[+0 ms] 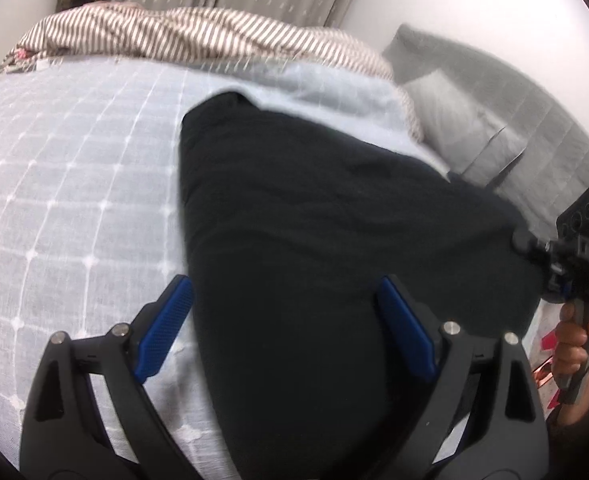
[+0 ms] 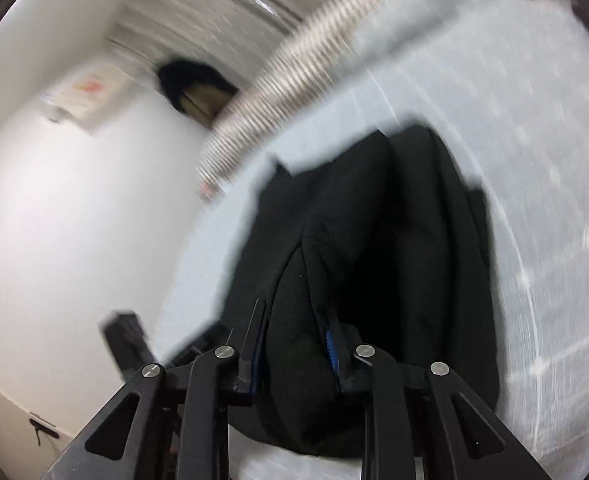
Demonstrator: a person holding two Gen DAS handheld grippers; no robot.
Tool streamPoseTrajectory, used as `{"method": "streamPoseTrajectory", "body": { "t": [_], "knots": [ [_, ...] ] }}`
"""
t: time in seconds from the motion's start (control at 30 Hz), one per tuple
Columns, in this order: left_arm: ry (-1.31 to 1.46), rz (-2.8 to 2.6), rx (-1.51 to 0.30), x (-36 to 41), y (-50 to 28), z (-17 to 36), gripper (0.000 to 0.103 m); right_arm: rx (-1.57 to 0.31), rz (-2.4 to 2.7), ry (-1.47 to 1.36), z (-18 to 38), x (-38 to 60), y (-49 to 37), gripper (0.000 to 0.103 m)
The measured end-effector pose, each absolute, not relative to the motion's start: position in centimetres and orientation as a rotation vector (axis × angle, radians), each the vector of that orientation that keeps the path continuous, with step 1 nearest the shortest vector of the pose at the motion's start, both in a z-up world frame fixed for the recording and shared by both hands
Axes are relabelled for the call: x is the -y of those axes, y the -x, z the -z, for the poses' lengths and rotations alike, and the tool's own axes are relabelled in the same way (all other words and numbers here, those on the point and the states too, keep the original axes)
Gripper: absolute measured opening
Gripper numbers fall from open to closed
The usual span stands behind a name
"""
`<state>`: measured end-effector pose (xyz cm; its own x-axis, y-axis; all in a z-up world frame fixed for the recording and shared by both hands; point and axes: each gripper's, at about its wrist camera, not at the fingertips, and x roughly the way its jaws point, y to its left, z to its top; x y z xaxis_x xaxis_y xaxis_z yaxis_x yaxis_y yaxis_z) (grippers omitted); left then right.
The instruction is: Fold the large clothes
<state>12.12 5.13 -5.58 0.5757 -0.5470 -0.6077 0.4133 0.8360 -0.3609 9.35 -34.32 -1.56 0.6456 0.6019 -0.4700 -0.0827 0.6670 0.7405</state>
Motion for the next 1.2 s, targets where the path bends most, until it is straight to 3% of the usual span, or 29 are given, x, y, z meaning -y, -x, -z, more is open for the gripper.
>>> {"method": "streamPoseTrajectory", "body": {
  "t": [0.1, 0.23, 0.33, 0.47, 0.67, 0.8, 1.2],
  "knots": [
    [0.157, 0.578, -0.776, -4.3, -11.9, 5.5, 0.094, -0.736, -0.344, -0.729, 1.0, 36.1, -8.5, 0.024],
    [0.135, 0.583, -0.865, -3.2, -12.6, 7.4, 0.094, -1.010, -0.192, -0.650, 7.0, 36.5, -10.0, 0.028],
    [0.153, 0.584, -0.895, -3.3, -12.9, 7.7, 0.094, -1.049, -0.155, -0.585, 7.7, 35.8, -10.3, 0.031],
    [0.186, 0.575, -0.933, -4.0, -13.4, 7.5, 0.094, -1.008, -0.130, -0.522, 6.4, 35.5, -9.8, 0.049],
    [0.256, 0.615, -1.026, -5.1, -15.2, 7.7, 0.094, -0.984, -0.188, -0.721, 6.9, 38.5, -10.2, 0.060],
    [0.355, 0.639, -1.060, -6.4, -17.1, 8.5, 0.094, -0.923, -0.163, -0.745, 6.2, 39.2, -10.7, 0.080],
    [0.660, 0.774, -1.245, -6.2, -20.8, 14.2, 0.100, -1.067, -0.333, -1.028, 13.2, 41.6, -16.0, 0.085]
  ]
}}
